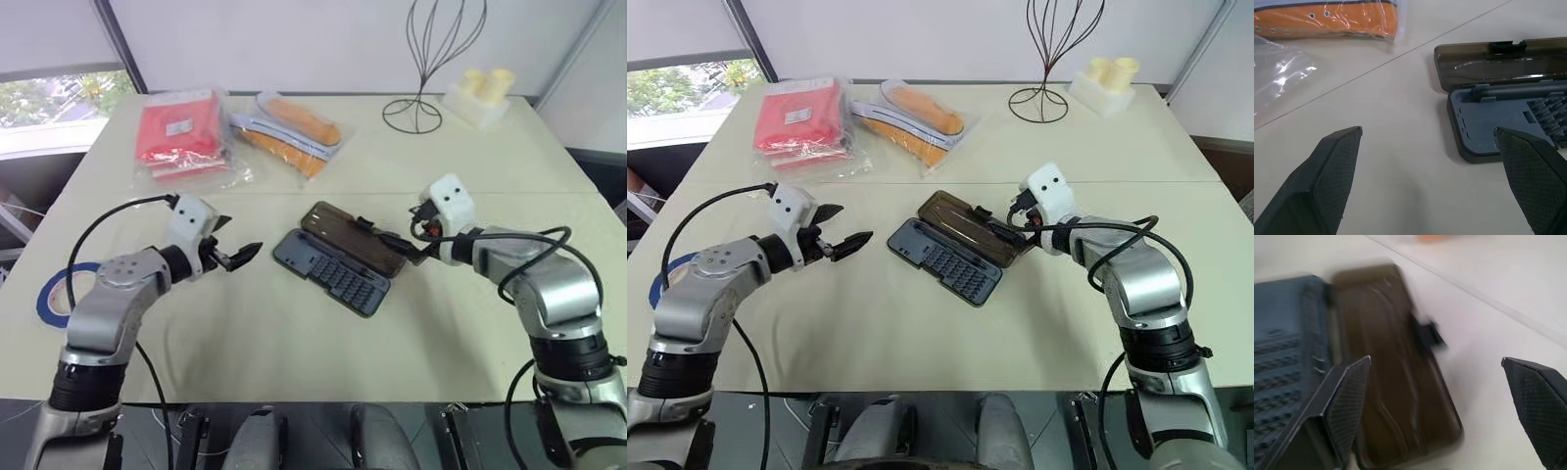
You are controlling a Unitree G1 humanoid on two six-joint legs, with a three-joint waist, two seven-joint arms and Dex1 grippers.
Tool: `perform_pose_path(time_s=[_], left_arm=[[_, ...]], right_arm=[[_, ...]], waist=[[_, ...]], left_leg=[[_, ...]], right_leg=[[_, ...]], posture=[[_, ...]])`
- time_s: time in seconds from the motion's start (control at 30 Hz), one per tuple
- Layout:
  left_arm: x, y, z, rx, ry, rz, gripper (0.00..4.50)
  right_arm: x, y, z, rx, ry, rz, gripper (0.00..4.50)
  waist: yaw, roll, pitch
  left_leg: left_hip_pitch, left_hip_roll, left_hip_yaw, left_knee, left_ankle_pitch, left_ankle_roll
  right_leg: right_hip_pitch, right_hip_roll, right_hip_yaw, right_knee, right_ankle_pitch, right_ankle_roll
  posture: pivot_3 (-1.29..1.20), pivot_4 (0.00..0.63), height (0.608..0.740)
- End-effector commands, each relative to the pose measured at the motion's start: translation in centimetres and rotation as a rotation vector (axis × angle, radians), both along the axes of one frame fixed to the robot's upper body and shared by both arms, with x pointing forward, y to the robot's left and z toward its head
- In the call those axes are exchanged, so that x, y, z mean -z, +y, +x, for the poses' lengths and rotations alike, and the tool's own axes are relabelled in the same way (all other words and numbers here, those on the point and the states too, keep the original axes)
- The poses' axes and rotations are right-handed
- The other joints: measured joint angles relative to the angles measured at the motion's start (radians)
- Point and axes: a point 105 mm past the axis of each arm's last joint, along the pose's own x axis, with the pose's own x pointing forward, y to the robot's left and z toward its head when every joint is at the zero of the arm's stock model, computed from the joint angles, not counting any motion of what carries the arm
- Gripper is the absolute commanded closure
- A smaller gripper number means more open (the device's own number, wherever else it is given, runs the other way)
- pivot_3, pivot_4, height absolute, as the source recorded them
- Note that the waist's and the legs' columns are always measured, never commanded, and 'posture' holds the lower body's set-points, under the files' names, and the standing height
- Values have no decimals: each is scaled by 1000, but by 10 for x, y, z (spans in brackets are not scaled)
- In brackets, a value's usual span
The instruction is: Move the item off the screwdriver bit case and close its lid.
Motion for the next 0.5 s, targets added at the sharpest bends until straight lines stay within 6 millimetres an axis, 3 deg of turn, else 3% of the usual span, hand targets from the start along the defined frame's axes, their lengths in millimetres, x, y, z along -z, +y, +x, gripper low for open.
perform_pose_path(time_s=[0.03,0.5], left_arm=[[-10,-3,2,15,-49,9,0],[-7,-8,1,14,-45,7,0]], right_arm=[[-6,1,-9,69,72,8,49],[23,-6,-5,324,232,34,49]], waist=[[-1,0,0],[-2,0,0]], left_leg=[[0,0,0,0,0,0],[-2,-2,0,0,0,0]], right_leg=[[0,0,0,0,0,0],[-2,0,0,0,0,0]], posture=[[0,150,740],[0,150,740]])
